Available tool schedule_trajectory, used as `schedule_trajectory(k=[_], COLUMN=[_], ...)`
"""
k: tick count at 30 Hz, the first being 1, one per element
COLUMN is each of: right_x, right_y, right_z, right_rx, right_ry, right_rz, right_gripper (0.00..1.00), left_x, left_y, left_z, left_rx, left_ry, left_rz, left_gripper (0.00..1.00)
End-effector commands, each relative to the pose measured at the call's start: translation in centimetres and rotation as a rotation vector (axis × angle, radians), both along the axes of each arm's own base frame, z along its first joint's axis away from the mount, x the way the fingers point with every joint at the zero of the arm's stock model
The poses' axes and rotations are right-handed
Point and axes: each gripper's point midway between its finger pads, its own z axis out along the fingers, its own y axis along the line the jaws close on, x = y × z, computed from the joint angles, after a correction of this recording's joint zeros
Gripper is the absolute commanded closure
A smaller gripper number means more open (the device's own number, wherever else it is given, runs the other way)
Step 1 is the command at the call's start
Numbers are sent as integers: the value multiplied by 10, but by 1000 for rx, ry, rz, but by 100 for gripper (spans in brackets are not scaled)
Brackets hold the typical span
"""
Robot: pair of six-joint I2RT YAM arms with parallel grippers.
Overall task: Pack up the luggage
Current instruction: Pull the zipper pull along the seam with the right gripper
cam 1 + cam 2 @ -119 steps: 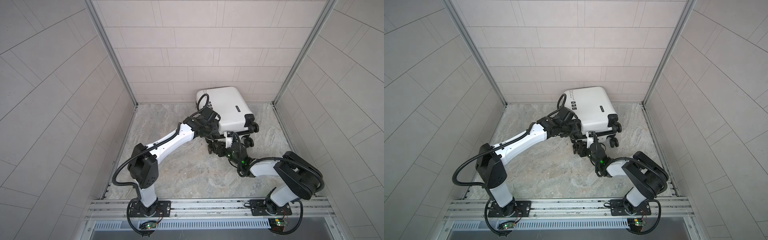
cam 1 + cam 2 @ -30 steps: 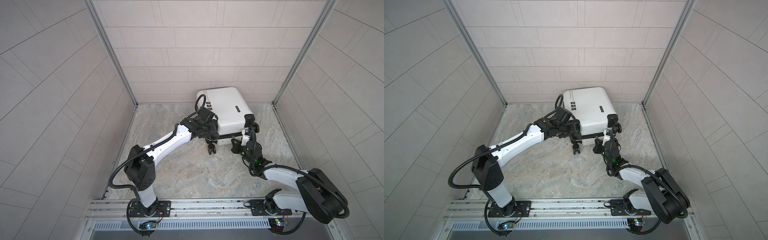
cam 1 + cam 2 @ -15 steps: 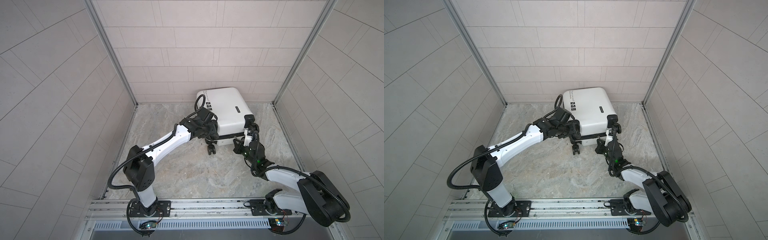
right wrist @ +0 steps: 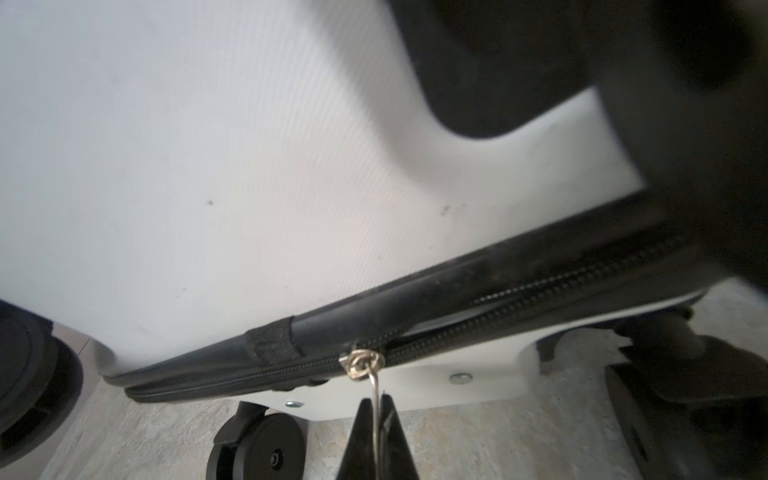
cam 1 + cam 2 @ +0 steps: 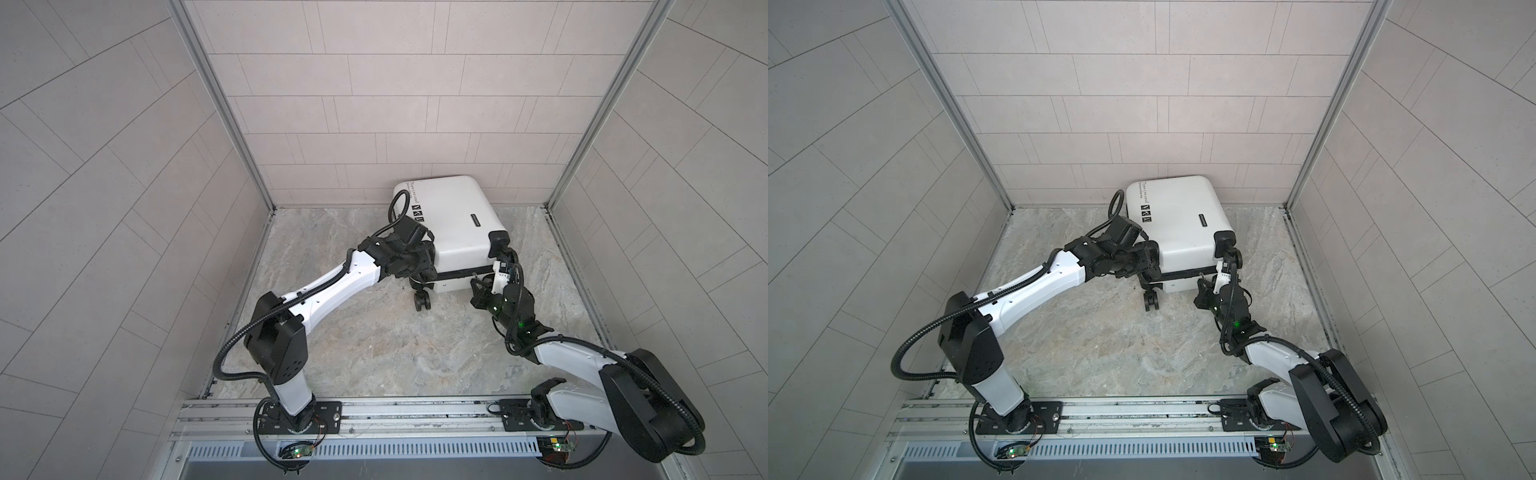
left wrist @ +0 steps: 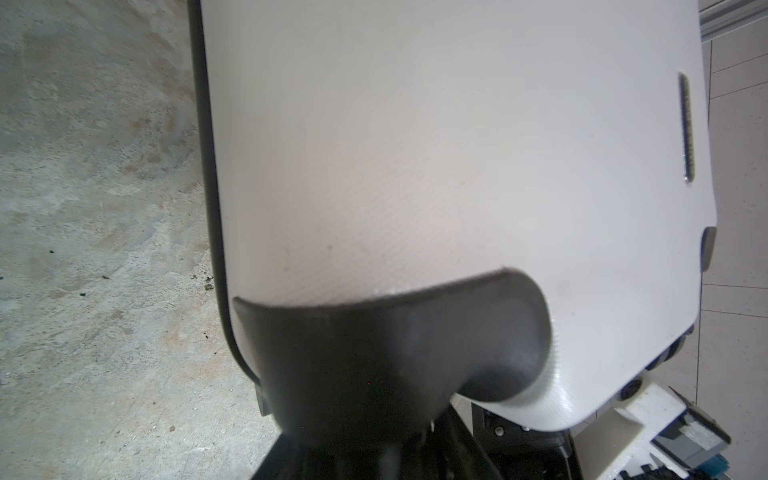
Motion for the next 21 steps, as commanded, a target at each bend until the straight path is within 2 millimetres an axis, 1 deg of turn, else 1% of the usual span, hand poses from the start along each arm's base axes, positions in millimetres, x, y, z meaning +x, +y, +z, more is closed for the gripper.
schedule_trajectory(k=[1,21], right_x=[-6,-7], right_y=[-37,-77], right_z=[-27,-31], right_rx=[-55,-22], right_ry=[84,98], right_rz=[-149,-240], right_gripper=[100,100], left_x=[-5,-6], left_y=[34,39], left_z=[6,9], left_rx=[81,89], left_ry=[-5,-11], left_rz=[49,60], left_gripper=[100,100])
